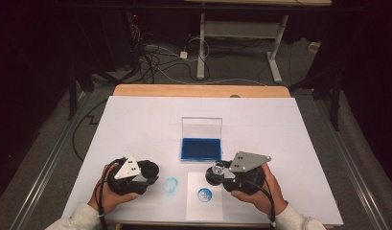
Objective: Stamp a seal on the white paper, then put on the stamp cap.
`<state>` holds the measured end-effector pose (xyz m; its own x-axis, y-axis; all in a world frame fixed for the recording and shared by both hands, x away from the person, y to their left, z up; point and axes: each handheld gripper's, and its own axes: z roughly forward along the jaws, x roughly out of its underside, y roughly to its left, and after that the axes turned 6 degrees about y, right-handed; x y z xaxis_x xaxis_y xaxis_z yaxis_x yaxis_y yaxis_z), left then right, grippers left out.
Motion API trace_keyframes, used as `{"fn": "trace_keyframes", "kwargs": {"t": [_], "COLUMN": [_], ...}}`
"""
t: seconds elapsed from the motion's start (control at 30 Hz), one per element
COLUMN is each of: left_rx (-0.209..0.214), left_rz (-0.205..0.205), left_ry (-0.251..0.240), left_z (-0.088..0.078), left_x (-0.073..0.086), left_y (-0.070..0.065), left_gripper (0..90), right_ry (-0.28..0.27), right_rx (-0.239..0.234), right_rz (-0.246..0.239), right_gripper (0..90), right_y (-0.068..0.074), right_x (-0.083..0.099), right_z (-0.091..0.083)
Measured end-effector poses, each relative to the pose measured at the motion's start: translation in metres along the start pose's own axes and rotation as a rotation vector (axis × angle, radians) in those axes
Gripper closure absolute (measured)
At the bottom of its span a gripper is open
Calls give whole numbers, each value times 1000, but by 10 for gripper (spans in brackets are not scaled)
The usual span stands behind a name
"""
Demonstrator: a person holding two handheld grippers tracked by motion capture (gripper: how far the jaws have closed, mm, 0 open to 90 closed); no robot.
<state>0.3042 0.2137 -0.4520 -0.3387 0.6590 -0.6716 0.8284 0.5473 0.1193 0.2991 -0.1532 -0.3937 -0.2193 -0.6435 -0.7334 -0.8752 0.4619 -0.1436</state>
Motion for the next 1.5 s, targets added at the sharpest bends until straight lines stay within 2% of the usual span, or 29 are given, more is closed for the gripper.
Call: {"fn": "trace_keyframes", "kwargs": {"t": [0.03,0.07,0.23,0.27,0.3,0.33,0.37,0.4,0.43,0.5,0.57,0.83,0.9,0.93,0.97,1.1,1.13,1.23,1.5], "left_rx": [1,4,10,11,12,12,12,13,13,15,21,19,14,16,8,9,14,4,-3], "left_rz": [-1,-23,-31,-10,-16,-52,-43,-13,-9,-35,-26,-40,-38,-21,-12,-10,-34,-19,-22], "left_ry": [0,-16,-15,9,5,-34,-25,6,6,-21,-10,-18,-16,4,2,-1,-20,-8,-17], "left_z": [0,1,3,1,1,4,3,1,2,5,6,3,3,1,2,2,4,6,6], "left_x": [0,0,2,2,2,2,2,1,1,0,0,3,3,3,3,1,0,-1,-3], "left_y": [1,0,2,4,4,1,2,4,5,3,3,3,2,3,3,5,3,2,3], "left_gripper": [366,366,367,366,367,366,366,367,366,366,367,367,367,366,366,366,366,367,367], "right_ry": [-2,-4,-5,-6,-6,-6,-8,-8,-8,-6,-4,-18,-25,-28,-31,-49,-48,-44,-69], "right_rx": [-2,1,12,14,20,23,30,31,36,45,48,69,74,78,80,88,90,93,115], "right_rz": [5,6,14,16,18,22,23,25,29,36,46,76,82,84,84,95,98,103,110], "right_gripper": [569,569,569,569,569,569,569,569,569,569,569,569,569,569,569,569,569,569,569], "right_y": [-1,-2,-8,-10,-11,-12,-13,-14,-15,-19,-21,-32,-35,-36,-37,-41,-41,-42,-45], "right_x": [0,0,1,1,2,2,3,3,4,5,7,9,9,9,9,9,9,12,10], "right_z": [0,-1,-3,-4,-4,-5,-6,-7,-7,-8,-8,-13,-15,-16,-18,-22,-23,-23,-30]}}
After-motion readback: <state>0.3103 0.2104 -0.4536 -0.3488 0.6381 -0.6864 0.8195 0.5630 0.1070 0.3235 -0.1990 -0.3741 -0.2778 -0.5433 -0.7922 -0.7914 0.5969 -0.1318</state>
